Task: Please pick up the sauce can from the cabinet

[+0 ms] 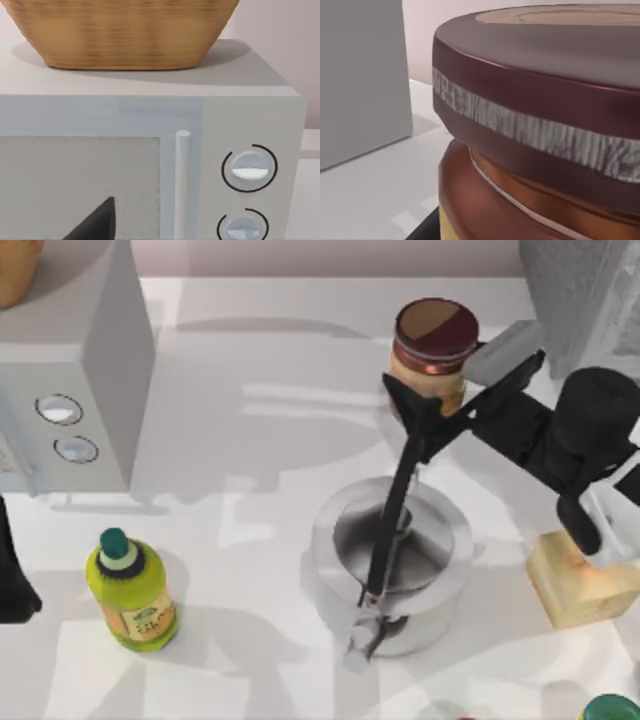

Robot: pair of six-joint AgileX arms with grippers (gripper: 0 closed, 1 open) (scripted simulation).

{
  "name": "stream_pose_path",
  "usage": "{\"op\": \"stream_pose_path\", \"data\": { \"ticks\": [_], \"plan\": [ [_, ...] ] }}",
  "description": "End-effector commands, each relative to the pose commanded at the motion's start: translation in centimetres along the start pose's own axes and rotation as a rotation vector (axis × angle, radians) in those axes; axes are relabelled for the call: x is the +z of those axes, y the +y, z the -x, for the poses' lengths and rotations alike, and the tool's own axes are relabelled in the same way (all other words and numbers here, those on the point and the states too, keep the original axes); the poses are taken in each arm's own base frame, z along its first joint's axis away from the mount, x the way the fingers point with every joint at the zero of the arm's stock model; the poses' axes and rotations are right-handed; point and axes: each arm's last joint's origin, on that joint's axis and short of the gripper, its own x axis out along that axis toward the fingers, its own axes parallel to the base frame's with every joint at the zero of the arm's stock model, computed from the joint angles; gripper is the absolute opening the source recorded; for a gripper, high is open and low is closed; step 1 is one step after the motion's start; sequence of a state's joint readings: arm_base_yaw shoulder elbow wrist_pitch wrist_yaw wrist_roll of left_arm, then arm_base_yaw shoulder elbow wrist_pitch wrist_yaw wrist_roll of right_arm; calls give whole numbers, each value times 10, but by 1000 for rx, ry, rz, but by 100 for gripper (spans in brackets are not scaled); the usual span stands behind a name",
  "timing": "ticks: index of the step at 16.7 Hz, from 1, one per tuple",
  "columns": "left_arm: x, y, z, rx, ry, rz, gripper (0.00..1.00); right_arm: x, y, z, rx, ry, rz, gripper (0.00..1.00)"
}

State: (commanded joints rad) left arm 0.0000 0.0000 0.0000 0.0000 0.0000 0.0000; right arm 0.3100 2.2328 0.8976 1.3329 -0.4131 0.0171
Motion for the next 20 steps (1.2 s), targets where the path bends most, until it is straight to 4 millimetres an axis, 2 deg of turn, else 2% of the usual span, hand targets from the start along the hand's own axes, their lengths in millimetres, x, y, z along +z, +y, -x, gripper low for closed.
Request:
{"op": "stream_pose_path", "data": {
  "ticks": [3, 8, 10, 14, 20],
  "plan": [
    [0, 0, 0, 0, 0, 0, 100, -6, -7, -17, -15, -10, 1, 0],
    [0, 0, 0, 0, 0, 0, 100, -15, 3, -55, 12, -28, 16, 0],
    [0, 0, 0, 0, 0, 0, 100, -23, 6, -59, 15, -6, 8, 0],
    [0, 0, 0, 0, 0, 0, 100, -24, 6, -59, 15, -4, 7, 0],
    [0, 0, 0, 0, 0, 0, 100, -24, 6, -59, 15, -4, 7, 45]
  ]
}}
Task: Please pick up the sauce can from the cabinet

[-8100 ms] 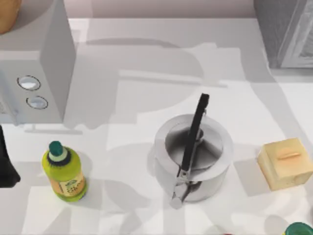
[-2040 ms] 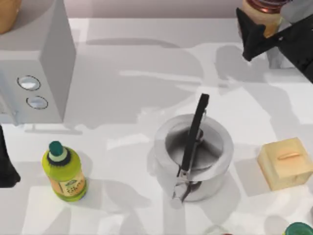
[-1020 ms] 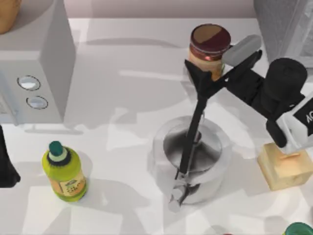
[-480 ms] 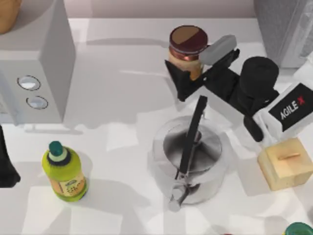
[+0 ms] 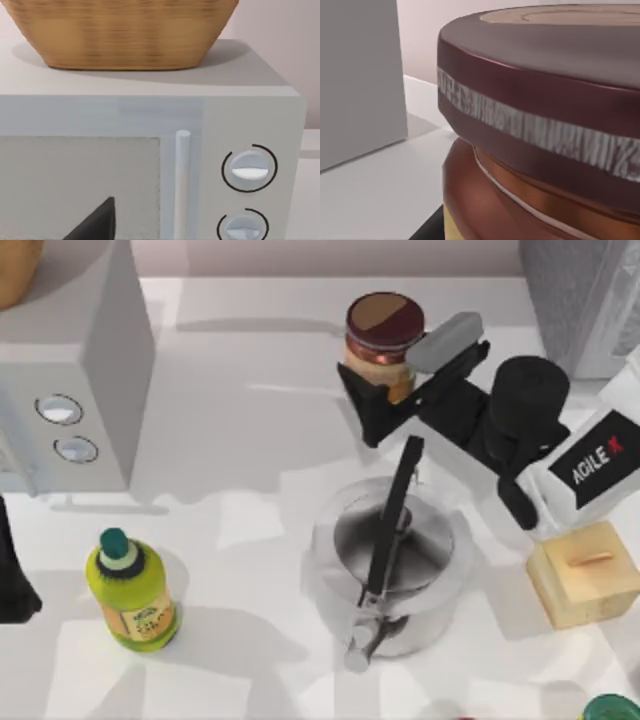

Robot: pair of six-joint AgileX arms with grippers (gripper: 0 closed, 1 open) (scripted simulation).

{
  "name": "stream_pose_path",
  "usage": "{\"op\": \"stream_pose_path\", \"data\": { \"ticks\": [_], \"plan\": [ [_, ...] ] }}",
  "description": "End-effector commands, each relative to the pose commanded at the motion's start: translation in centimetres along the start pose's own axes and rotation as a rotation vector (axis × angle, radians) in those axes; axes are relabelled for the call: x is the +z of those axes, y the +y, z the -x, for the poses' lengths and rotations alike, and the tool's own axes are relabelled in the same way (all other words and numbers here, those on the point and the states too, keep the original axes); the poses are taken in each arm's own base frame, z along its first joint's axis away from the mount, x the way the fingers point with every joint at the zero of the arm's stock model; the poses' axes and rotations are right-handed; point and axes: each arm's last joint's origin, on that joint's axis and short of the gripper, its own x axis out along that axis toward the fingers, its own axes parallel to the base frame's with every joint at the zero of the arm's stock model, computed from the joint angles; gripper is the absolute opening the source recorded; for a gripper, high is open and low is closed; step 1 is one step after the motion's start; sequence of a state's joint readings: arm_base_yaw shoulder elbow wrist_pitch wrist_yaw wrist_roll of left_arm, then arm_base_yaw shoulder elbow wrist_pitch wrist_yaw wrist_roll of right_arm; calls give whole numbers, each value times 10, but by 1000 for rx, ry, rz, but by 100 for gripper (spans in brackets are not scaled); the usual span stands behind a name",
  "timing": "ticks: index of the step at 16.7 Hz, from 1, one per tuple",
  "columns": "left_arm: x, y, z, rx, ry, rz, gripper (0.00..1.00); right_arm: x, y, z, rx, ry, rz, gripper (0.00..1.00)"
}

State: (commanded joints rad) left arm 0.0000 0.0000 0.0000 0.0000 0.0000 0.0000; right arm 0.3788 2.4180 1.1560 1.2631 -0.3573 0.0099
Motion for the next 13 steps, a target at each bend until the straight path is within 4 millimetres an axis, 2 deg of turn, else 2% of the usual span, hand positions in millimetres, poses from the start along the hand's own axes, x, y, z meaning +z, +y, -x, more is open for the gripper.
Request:
{"op": "stream_pose_path", "data": {
  "ticks": [7, 13],
  "plan": [
    [0, 0, 0, 0, 0, 0, 100, 0, 0, 0, 0, 0, 0, 98],
    [0, 0, 0, 0, 0, 0, 100, 0, 0, 0, 0, 0, 0, 100]
  ]
}}
